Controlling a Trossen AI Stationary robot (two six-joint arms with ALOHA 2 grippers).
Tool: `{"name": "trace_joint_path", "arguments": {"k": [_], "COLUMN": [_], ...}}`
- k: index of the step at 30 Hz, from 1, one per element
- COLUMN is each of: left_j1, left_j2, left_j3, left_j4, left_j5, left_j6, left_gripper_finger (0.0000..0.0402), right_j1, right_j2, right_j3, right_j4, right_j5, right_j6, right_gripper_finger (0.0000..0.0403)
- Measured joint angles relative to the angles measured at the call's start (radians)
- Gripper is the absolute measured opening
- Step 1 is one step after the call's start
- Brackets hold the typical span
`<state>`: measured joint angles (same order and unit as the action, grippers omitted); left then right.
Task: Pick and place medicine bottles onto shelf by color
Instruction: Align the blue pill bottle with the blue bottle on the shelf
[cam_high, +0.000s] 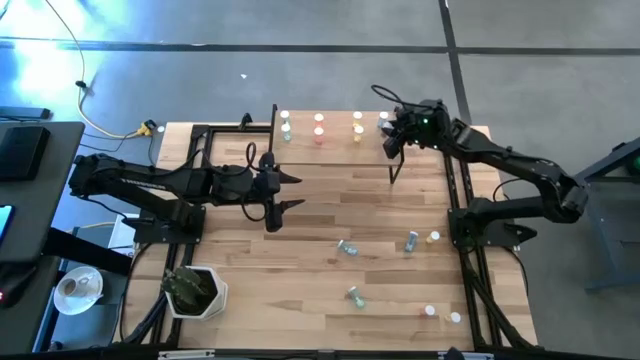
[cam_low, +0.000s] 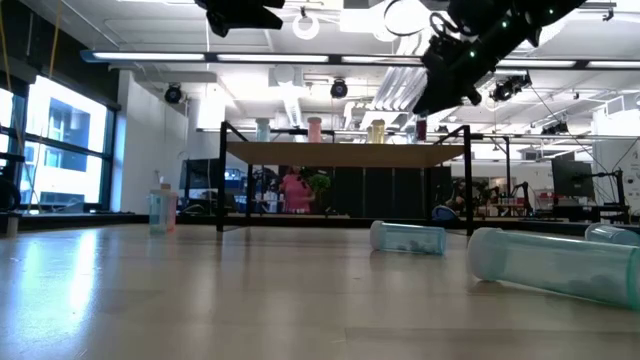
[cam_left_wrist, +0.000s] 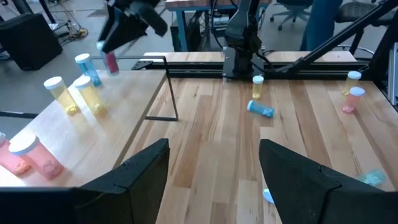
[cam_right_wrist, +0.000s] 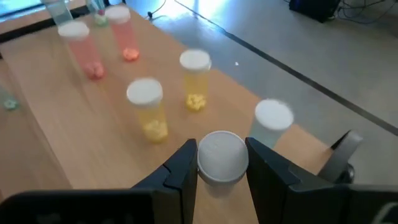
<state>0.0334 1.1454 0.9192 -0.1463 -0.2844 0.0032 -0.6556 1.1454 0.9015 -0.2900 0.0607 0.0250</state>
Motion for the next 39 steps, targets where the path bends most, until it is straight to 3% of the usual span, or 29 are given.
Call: {"name": "trace_joint_path", "arguments": {"k": [39], "left_j1": [0.000], "left_j2": [0.001], "left_j3": [0.000], "left_j4": [-0.008], "left_j5": [-0.023], "left_j6": [-0.010], "left_gripper_finger": [0.0239], "right_j1": [0.021], "right_j2": [0.044], "right_j3": [-0.011], "right_j4": [-0.042], "right_j5": [0.014], "right_j6": [0.021], "right_gripper_finger": [0.0099]}}
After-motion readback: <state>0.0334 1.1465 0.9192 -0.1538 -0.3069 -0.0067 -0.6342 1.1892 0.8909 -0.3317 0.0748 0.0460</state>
